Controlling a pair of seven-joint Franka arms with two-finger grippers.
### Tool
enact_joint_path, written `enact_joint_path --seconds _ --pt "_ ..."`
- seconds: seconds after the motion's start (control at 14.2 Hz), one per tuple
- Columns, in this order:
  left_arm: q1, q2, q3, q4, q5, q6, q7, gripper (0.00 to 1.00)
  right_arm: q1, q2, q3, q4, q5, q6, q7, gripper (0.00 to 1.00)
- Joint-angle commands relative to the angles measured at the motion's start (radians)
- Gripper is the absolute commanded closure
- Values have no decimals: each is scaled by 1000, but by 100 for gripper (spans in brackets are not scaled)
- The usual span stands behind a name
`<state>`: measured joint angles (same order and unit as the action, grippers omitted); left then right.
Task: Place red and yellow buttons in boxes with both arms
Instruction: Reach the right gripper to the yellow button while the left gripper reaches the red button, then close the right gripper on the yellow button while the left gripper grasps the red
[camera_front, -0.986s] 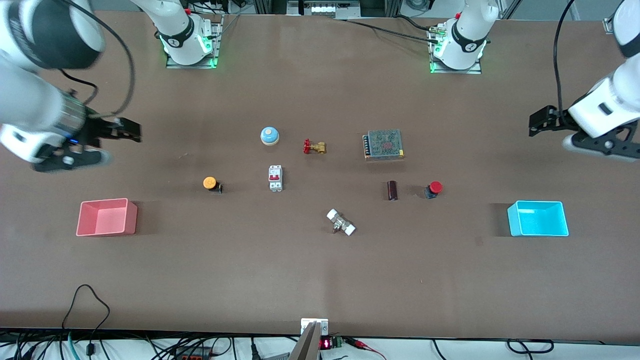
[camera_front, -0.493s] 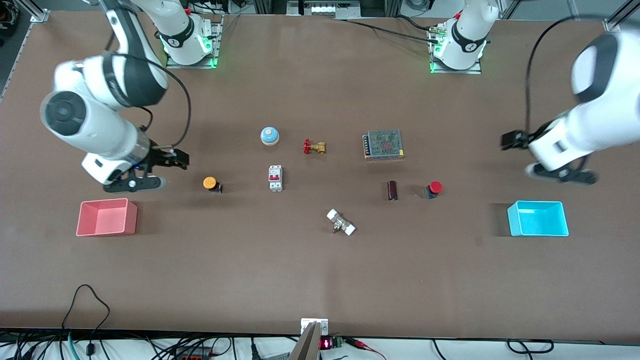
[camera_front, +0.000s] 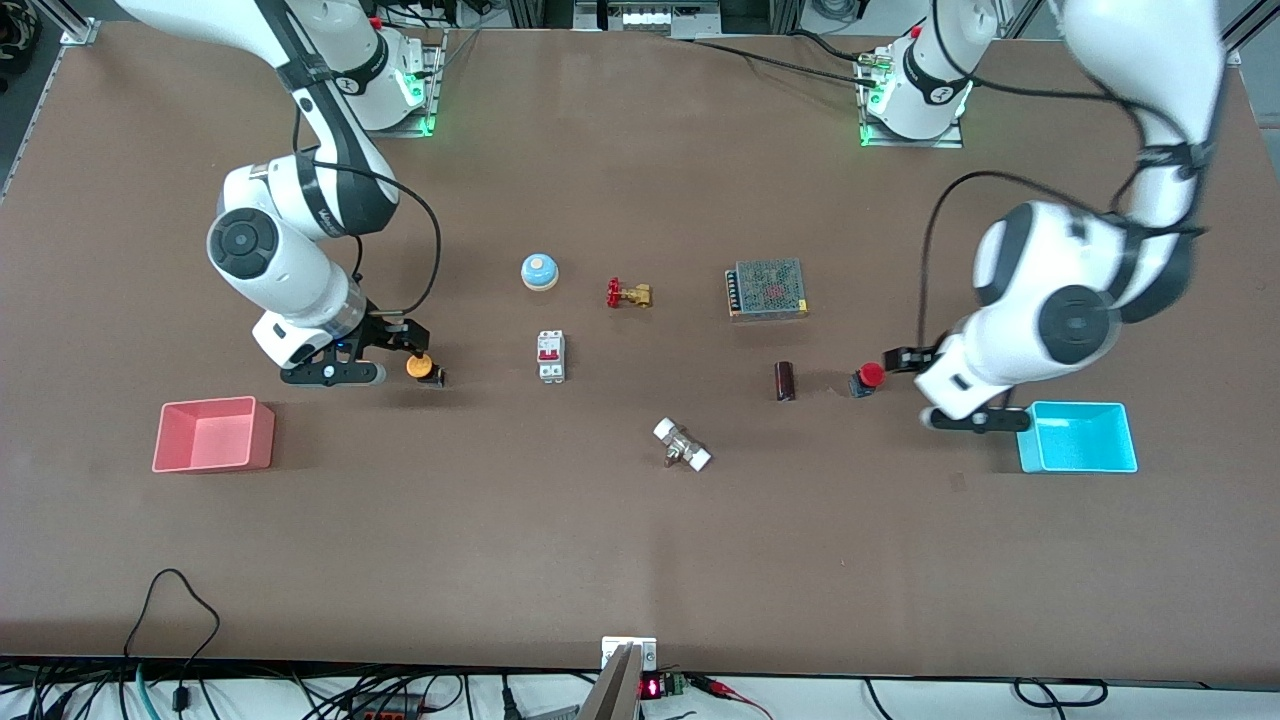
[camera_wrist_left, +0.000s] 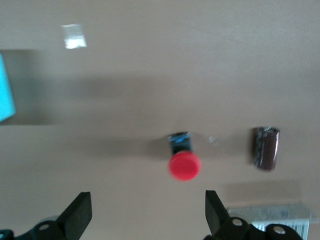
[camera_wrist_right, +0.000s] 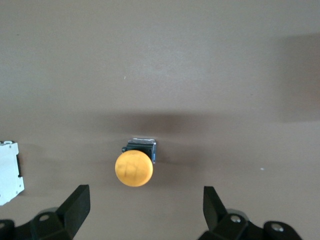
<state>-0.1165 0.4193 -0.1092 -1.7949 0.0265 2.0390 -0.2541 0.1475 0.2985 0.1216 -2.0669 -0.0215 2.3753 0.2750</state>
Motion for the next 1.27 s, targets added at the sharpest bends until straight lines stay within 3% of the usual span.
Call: enact_joint_path --seconds 0.0,0.42,0.85,0.92,0.99,1.06,1.2 --pt "-35 1 5 -93 -11 146 -85 0 12 33 4 -2 8 53 58 0" --pt "-71 76 13 -201 -2 413 -157 0 15 123 4 -1 8 163 67 0" --pt "-69 85 19 -238 12 431 -186 3 17 149 4 -1 8 168 67 0" --pt "-69 85 19 -238 12 431 -186 13 17 149 4 -1 8 168 67 0" --pt "-69 85 19 -236 12 431 -186 32 17 149 4 -2 8 167 67 4" --pt "-68 88 19 -236 12 431 -186 49 17 149 4 -2 8 166 67 12" --pt "-60 93 20 -233 12 431 -186 70 18 149 4 -2 8 166 67 31"
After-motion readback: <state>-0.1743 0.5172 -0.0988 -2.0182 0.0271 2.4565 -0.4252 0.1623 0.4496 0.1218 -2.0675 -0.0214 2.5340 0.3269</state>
